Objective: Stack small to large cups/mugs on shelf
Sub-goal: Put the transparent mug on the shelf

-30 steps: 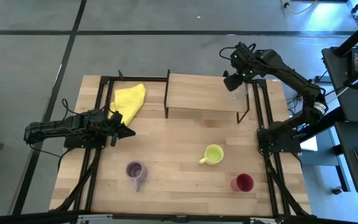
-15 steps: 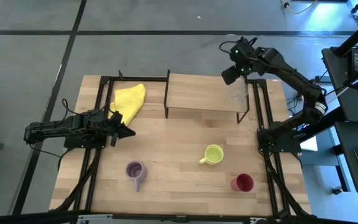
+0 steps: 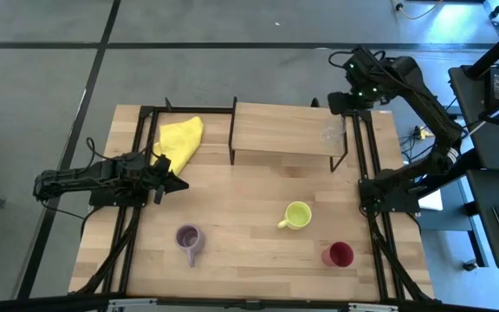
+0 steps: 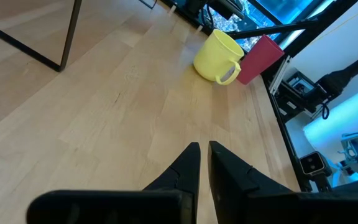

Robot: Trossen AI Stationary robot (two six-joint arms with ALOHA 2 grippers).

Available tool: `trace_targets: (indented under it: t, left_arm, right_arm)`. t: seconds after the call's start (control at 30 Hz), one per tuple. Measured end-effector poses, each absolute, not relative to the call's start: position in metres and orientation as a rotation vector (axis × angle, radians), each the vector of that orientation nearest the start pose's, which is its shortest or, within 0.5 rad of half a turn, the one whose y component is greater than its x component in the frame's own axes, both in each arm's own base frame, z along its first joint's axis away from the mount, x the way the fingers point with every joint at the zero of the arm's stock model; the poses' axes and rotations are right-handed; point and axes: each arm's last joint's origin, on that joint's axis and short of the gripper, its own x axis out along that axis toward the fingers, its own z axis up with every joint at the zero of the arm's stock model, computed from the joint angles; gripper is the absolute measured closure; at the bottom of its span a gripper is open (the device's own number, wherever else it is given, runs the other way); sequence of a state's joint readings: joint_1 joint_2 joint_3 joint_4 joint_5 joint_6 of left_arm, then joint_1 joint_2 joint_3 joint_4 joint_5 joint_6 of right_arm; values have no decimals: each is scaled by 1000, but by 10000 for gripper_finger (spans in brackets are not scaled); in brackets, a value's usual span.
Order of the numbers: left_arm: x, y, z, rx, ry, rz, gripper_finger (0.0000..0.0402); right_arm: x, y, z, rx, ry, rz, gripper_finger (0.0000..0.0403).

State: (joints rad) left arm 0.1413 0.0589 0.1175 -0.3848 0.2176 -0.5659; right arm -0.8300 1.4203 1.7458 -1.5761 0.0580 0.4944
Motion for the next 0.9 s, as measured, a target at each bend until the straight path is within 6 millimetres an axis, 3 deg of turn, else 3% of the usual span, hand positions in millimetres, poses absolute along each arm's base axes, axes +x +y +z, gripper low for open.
trace_targets:
  t: [0.5,0.9]
  left_arm:
    - [88,6,162,-619,335,15,374]
    - [88,6,163,-619,335,16,374]
  right_arm:
    - [152,-151,372,1006,1094,-1108,269]
    - [155,-150,356,1020,1144,-1120,277]
